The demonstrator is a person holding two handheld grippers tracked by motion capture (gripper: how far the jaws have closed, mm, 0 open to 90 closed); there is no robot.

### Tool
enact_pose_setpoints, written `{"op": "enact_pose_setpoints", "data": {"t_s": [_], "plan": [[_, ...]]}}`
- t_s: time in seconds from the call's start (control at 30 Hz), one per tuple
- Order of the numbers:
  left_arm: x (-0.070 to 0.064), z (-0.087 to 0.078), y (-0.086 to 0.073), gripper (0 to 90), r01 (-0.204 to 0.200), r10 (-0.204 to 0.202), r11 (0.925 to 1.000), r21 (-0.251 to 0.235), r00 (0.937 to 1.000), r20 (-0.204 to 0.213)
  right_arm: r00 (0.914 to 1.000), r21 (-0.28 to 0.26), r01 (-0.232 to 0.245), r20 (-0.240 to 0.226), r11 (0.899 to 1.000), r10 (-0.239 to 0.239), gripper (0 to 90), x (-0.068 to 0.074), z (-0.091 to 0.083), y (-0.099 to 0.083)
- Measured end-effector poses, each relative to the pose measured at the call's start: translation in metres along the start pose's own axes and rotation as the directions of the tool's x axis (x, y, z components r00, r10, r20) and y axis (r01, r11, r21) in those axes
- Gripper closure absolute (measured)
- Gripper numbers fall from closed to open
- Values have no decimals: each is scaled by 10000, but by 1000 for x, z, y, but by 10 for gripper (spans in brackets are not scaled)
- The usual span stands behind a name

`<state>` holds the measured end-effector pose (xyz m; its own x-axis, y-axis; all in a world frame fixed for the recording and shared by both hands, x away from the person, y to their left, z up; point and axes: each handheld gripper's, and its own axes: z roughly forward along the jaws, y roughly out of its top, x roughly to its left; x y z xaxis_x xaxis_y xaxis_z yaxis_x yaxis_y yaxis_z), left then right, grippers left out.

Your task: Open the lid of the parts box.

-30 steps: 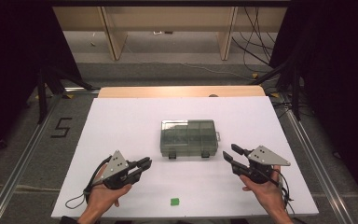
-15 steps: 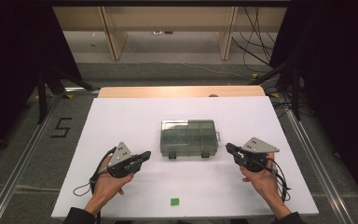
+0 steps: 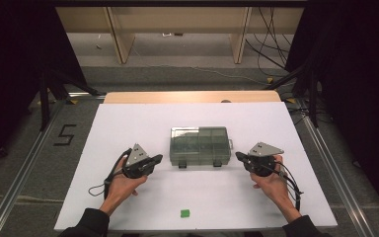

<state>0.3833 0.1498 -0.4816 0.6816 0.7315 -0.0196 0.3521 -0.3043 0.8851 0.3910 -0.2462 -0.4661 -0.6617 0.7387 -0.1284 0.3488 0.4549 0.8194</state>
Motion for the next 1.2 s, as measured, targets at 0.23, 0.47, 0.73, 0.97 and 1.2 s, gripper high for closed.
{"op": "enact_pose_setpoints", "data": {"t_s": [0.23, 0.47, 0.73, 0.97, 1.2], "plan": [[0, 10, 1, 898, 35, -38, 9996, 270, 9999, 101, 9999, 398, 41, -129, 9992, -36, 900, -1, 9, -2], [2, 14, 2, 898, -200, 189, 9987, 464, 9995, 248, 9991, 533, 328, -278, 9980, -313, 900, 0, 15, -2], [-1, 20, 3, 898, -233, 210, 9975, 665, 9992, 345, 9981, 613, 496, -402, 9969, -472, 900, 4, 19, 0], [-3, 24, 6, 897, -268, 245, 9979, 583, 9988, 413, 9973, 481, 588, -467, 9971, -566, 900, 4, 21, 4], [-3, 28, 13, 898, -405, 396, 9987, 315, 9988, 291, 9982, 236, 478, -374, 9986, -469, 898, 2, 22, 8]]}}
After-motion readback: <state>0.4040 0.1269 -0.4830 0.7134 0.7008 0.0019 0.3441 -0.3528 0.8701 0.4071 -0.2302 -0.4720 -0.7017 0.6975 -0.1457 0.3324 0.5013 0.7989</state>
